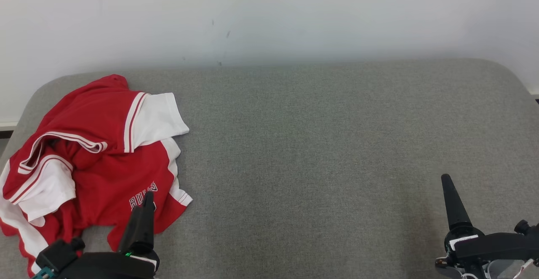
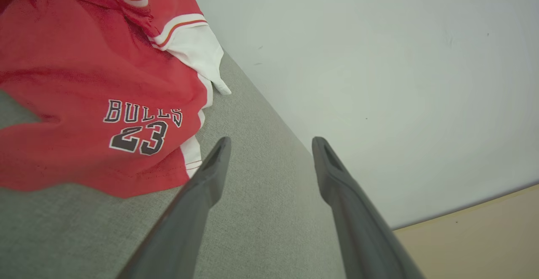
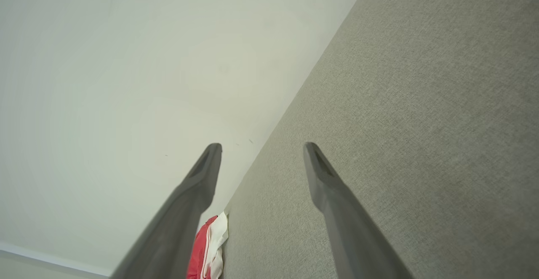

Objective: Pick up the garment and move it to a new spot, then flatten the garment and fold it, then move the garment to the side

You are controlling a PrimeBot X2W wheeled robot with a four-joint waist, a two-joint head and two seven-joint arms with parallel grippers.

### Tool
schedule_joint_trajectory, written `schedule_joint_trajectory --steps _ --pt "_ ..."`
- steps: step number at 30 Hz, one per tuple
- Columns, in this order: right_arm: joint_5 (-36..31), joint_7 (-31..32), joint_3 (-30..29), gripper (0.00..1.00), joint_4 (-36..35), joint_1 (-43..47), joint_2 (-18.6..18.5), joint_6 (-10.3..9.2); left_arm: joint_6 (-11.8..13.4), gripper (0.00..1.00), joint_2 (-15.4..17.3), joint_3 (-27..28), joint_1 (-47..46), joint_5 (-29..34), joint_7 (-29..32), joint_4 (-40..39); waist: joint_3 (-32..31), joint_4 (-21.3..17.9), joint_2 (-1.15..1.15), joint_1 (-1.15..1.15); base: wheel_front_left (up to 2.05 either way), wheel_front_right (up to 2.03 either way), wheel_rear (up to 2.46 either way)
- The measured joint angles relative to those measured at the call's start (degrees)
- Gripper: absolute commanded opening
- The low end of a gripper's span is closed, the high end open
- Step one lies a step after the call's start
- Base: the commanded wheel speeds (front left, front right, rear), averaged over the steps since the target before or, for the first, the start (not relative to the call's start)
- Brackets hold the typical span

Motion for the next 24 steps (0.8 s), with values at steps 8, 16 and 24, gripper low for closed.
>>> schedule_joint_trajectory --steps 8,16,24 --pt "-9.2 -1.8 3.6 1.00 -0.3 -1.1 -1.9 -0.43 3.5 1.00 1.9 -1.7 -0.3 11.2 -1.9 -1.2 0.2 0.0 0.00 0.00 0.00 0.00 0.00" --pt "-19.1 -3.9 7.1 1.00 -1.1 -2.4 -4.4 -2.11 4.7 1.00 2.6 -4.7 -0.8 20.2 -3.6 -2.3 0.7 0.0 0.00 0.00 0.00 0.00 0.00" --pt "-25.6 -5.6 9.6 1.00 -1.4 -3.4 -5.5 -3.16 5.6 1.00 3.2 -6.2 -1.2 26.6 -5.3 -3.2 1.0 0.2 0.00 0.00 0.00 0.00 0.00"
